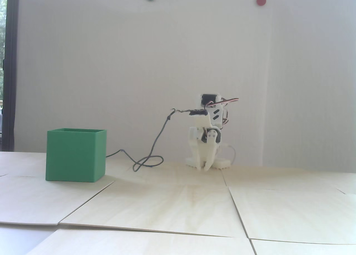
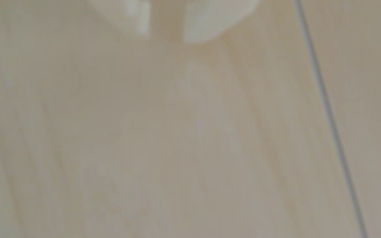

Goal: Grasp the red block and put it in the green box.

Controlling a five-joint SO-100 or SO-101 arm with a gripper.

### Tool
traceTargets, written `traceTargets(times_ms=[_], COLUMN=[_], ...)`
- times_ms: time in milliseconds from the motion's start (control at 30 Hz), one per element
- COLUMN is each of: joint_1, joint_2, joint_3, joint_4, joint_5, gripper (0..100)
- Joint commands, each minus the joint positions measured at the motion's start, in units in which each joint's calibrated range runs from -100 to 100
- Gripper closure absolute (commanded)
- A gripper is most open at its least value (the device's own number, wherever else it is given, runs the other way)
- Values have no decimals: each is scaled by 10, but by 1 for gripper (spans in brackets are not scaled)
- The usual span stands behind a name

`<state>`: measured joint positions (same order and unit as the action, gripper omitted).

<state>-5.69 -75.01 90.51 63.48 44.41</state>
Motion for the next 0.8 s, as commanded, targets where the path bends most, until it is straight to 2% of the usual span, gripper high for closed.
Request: traceTargets(times_ms=[0,267,500,767], joint_1=[-6,-7,-7,-2], joint_2=[-24,-64,-73,-73], joint_3=[21,77,77,77], joint_4=[-12,1,71,73], joint_5=[1,1,1,0], gripper=[97,97,97,97])
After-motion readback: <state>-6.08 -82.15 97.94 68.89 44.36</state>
